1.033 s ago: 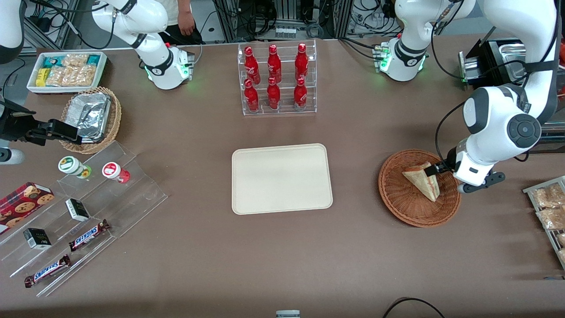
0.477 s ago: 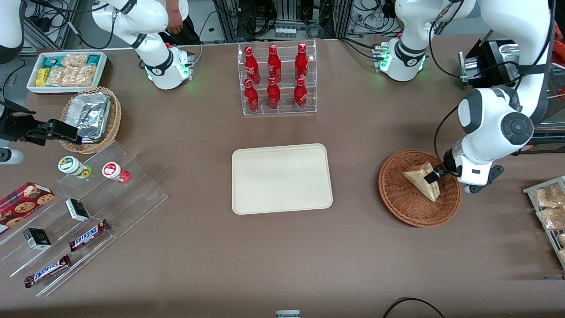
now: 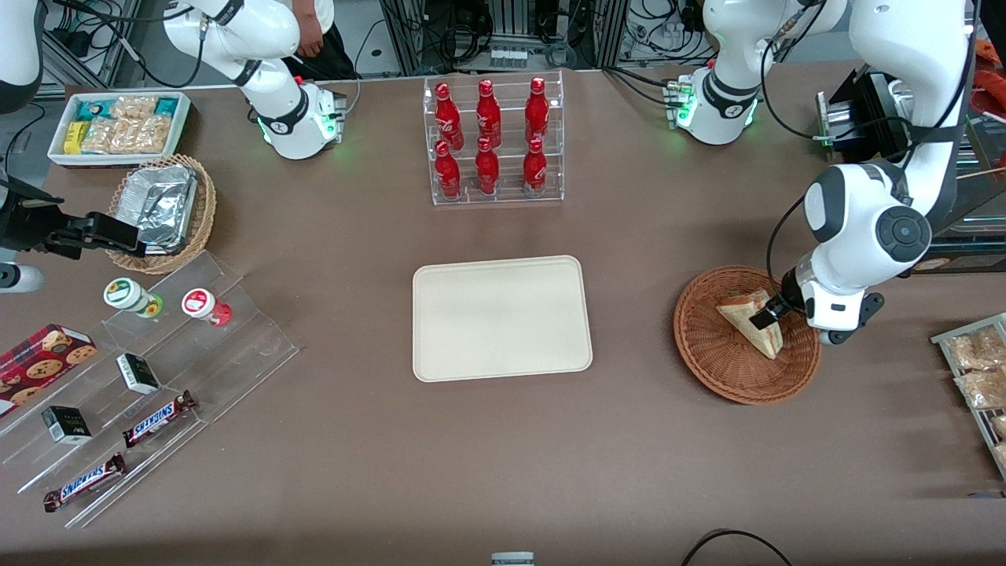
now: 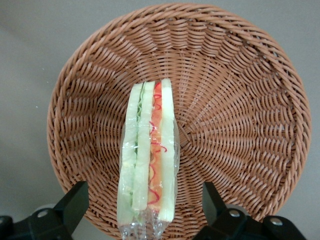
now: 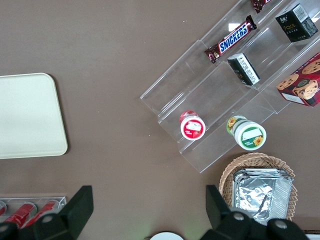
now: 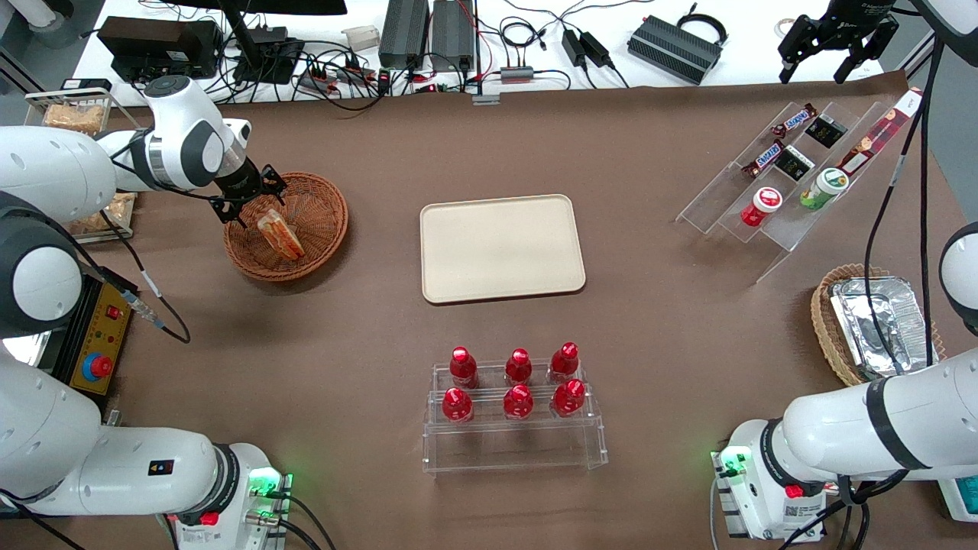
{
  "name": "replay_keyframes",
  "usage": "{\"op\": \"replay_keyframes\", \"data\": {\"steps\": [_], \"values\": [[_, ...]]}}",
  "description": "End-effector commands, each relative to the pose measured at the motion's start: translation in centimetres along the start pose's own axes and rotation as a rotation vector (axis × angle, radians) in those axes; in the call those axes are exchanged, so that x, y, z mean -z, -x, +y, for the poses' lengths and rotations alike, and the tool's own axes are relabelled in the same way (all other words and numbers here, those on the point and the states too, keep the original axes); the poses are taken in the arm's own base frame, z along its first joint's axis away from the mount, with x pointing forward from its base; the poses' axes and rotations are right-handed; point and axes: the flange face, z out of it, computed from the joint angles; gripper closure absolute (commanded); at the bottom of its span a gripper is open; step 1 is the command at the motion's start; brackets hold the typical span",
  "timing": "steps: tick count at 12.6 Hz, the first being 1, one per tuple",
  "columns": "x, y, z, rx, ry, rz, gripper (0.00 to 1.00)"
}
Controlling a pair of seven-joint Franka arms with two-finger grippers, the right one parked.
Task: Place sandwich from basket to tray
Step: 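Lower the open left gripper and close it on the wrapped sandwich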
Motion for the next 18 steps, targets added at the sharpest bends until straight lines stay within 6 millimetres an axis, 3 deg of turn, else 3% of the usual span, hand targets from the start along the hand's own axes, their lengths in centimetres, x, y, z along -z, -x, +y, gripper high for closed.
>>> {"op": "replay_keyframes", "data": {"steps": [1, 9, 10, 11, 13, 14, 16, 18], "values": [[-0.9, 0.5, 0.4, 0.031, 0.024, 0.007, 0.00], [-3.5, 0.8, 0.2, 0.038, 0.007, -0.012, 0.00], [-3.8, 0.8, 0.1, 0.039, 0.004, -0.016, 0.04], [-4.0, 0.8, 0.1, 0.040, 0.000, -0.019, 0.22], [-4.0, 0.9, 0.1, 0.040, -0.002, -0.023, 0.81], [-3.8, 0.9, 0.1, 0.040, -0.004, -0.025, 0.97], [-2.8, 1.0, 0.1, 0.040, -0.008, -0.032, 1.00], [-0.6, 1.0, 0.2, 0.034, -0.014, -0.043, 1.00]]}}
